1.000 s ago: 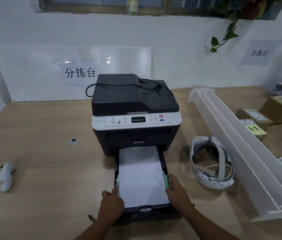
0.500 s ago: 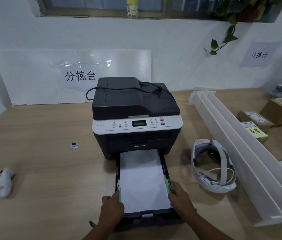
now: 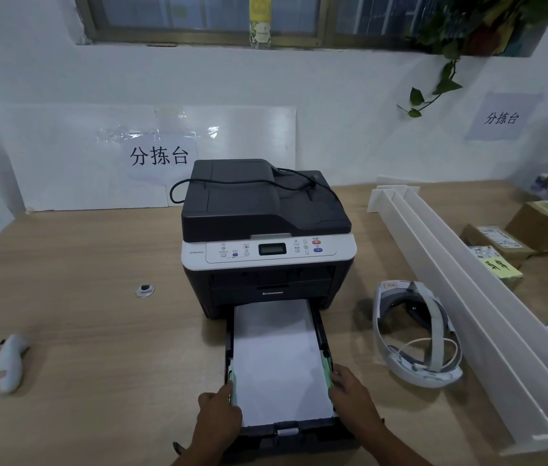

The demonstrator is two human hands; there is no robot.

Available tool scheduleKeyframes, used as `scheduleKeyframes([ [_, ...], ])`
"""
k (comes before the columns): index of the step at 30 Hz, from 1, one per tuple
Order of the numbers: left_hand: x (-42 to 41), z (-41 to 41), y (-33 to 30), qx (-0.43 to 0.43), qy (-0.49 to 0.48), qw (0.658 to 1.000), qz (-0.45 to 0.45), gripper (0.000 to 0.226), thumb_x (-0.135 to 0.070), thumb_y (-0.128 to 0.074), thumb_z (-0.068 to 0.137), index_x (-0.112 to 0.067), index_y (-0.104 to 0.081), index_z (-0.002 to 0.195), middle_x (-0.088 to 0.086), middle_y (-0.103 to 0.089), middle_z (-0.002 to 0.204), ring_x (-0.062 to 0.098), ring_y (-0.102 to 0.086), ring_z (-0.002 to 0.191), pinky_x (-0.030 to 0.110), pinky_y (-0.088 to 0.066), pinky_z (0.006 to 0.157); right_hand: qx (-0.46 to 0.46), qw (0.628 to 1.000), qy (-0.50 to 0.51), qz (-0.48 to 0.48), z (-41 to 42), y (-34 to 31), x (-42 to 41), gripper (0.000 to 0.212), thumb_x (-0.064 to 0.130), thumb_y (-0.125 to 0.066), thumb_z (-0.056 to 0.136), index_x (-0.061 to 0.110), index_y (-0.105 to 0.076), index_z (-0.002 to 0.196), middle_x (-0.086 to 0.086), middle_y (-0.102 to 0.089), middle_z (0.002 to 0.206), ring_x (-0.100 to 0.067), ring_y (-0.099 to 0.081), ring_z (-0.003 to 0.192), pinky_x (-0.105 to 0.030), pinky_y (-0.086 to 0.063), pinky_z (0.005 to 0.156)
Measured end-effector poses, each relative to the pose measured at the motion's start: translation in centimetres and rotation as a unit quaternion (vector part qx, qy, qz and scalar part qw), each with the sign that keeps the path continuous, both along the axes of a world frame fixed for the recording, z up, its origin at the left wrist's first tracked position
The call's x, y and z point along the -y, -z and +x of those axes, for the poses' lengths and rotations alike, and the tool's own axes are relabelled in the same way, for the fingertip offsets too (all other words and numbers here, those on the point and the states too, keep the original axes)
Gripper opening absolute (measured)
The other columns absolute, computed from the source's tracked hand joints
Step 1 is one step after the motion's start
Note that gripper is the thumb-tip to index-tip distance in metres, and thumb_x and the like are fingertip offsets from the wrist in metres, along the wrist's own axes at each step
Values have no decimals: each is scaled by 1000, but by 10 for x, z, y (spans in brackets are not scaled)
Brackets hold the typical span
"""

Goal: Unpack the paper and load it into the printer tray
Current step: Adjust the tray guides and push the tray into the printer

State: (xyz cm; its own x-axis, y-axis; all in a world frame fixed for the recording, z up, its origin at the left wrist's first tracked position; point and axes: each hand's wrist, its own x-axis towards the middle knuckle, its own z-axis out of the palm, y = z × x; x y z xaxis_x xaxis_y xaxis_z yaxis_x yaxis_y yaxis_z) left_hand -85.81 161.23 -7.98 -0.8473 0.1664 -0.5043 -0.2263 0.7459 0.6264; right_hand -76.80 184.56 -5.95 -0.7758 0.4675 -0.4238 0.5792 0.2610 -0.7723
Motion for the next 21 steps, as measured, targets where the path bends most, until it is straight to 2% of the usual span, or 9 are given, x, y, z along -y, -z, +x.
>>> scheduleKeyframes([
  [2, 5, -5, 9, 0, -4, 1000, 7, 59, -4, -48, 87, -11, -38, 145, 23, -45, 120, 20, -47, 83, 32, -48, 97, -1, 1000, -13, -1, 1, 0, -2, 53, 4, -43, 87, 19, -40, 137, -4, -55, 136, -3, -61, 84, -21, -53, 63],
  [4, 10, -9, 13, 15, 8, 1000, 13, 60, -5, -51, 85, -10, -39, 144, 23, -52, 113, 23, -54, 79, 36, -52, 91, 6, 999, -33, 2, 3, -1, -4, 55, 7, -44, 85, 22, -40, 138, -2, -57, 134, -8, -65, 85, -31, -55, 71],
  [6, 10, -6, 1, 10, 44, 999, 10, 61, -13, -55, 88, -13, -36, 146, 21, -53, 112, 26, -56, 90, 33, -52, 87, 19, 997, -70, 21, 6, -5, -5, 57, 14, -49, 86, 22, -35, 141, -1, -57, 131, -13, -64, 94, -33, -54, 83],
  [7, 10, -3, -8, 1, 62, 998, 8, 63, -21, -58, 89, -16, -33, 147, 19, -51, 117, 28, -57, 99, 31, -50, 88, 21, 995, -94, 40, 9, -7, -5, 60, 21, -52, 88, 21, -30, 144, 0, -54, 135, -15, -61, 106, -31, -51, 92],
  [9, 14, -1, -15, -18, 94, 995, -4, 70, -42, -61, 87, -25, -30, 147, 15, -43, 132, 26, -51, 118, 30, -42, 100, 7, 987, -136, 89, 16, -13, -7, 69, 38, -57, 88, 24, -24, 148, 5, -44, 145, -14, -47, 127, -26, -39, 105],
  [11, 23, 1, -18, -47, 127, 990, -27, 81, -62, -61, 78, -28, -32, 145, 8, -36, 141, 21, -44, 129, 29, -36, 105, -14, 975, -174, 140, 25, -21, -9, 75, 48, -57, 87, 27, -20, 148, 12, -38, 148, -10, -39, 133, -22, -32, 107],
  [13, 34, 3, -21, -66, 148, 986, -36, 92, -77, -57, 67, -32, -33, 144, 3, -34, 145, 18, -43, 131, 30, -37, 106, -11, 966, -195, 171, 33, -27, -12, 77, 47, -58, 87, 25, -18, 149, 13, -35, 148, -9, -35, 135, -17, -27, 104],
  [18, 40, 9, -29, -120, 190, 972, -62, 119, -97, -39, 42, -32, -37, 143, 0, -35, 148, 17, -43, 131, 33, -39, 107, -11, 963, -190, 193, 42, -35, -6, 77, 46, -59, 88, 21, -19, 149, 3, -34, 153, -14, -35, 136, -19, -28, 103],
  [21, 43, 18, -34, -133, 248, 954, -98, 118, -95, -48, 46, -34, -33, 145, -2, -32, 152, 18, -39, 135, 36, -39, 107, -15, 959, -198, 203, 48, -37, -1, 77, 42, -62, 87, 20, -22, 148, 3, -39, 148, -15, -38, 134, -14, -27, 96],
])
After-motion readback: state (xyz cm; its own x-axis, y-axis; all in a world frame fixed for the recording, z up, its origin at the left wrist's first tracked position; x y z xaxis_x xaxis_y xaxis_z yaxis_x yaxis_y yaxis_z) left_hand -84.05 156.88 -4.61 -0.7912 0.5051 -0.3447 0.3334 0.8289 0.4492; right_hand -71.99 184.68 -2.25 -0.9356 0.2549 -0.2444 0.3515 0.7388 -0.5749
